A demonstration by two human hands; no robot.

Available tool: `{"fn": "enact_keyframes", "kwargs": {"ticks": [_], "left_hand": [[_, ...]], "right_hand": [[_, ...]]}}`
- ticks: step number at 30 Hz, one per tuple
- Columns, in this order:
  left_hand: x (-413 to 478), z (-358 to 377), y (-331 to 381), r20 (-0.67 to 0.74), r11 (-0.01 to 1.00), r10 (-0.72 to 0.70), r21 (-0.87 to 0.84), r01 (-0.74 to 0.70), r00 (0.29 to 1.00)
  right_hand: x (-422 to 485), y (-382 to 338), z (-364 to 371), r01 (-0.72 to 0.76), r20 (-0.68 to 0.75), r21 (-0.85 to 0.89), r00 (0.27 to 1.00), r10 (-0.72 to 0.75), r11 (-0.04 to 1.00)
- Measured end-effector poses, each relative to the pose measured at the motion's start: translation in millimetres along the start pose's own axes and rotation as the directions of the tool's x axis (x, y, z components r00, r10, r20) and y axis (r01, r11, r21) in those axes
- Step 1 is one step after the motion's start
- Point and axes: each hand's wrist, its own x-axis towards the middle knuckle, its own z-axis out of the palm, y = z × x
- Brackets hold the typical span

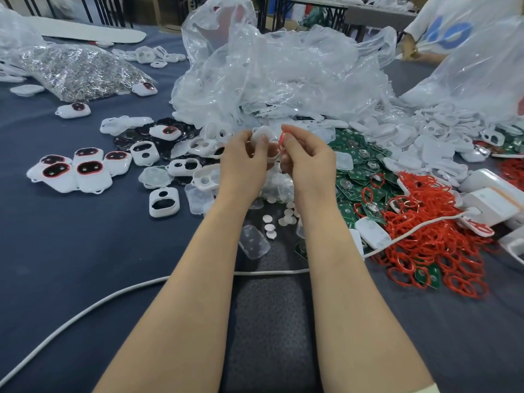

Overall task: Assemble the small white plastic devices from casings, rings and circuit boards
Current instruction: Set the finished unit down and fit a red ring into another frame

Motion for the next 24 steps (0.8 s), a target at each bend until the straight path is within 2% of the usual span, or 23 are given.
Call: {"fn": "enact_keyframes", "kwargs": {"ticks": [3,5,7,9,11,13,19,24], "left_hand": [[0.1,-2.5,0.2,-0.039,0.998,-0.001,-0.064,-0.002,0.999],[0.1,-2.9,0.2,-0.042,0.994,-0.027,-0.107,0.022,0.999],[-1.6,-2.4,1.0,-0.035,0.987,-0.07,-0.15,0.064,0.997],[-1.0,-1.6,1.0,-0.026,0.971,-0.111,-0.216,0.103,0.994],[0.5,-1.9,2.7,0.0,0.937,-0.15,-0.318,0.142,0.989],[2.1,-2.6,2.8,0.027,0.902,-0.176,-0.395,0.172,0.984],[6.3,-4.0,-1.2,0.004,0.906,-0.193,-0.384,0.18,0.981],[6.7,-6.1,-2.3,-0.008,0.951,-0.156,-0.271,0.148,0.988]], "right_hand": [[1.0,-2.4,0.5,-0.055,-0.027,0.179,0.998,0.06,0.982],[1.2,-2.8,0.6,-0.032,-0.041,0.185,0.998,0.041,0.982],[0.2,-2.1,0.7,0.034,-0.058,0.076,0.998,-0.03,0.996],[-2.2,-0.6,1.7,0.127,-0.047,-0.129,0.99,-0.134,0.983],[-5.3,0.6,4.2,0.232,0.008,-0.323,0.97,-0.243,0.917],[-6.7,2.2,7.2,0.31,0.066,-0.444,0.947,-0.315,0.841],[-7.2,4.6,7.7,0.331,0.109,-0.493,0.941,-0.32,0.804],[-5.1,4.7,5.9,0.294,0.081,-0.478,0.953,-0.292,0.828]]}}
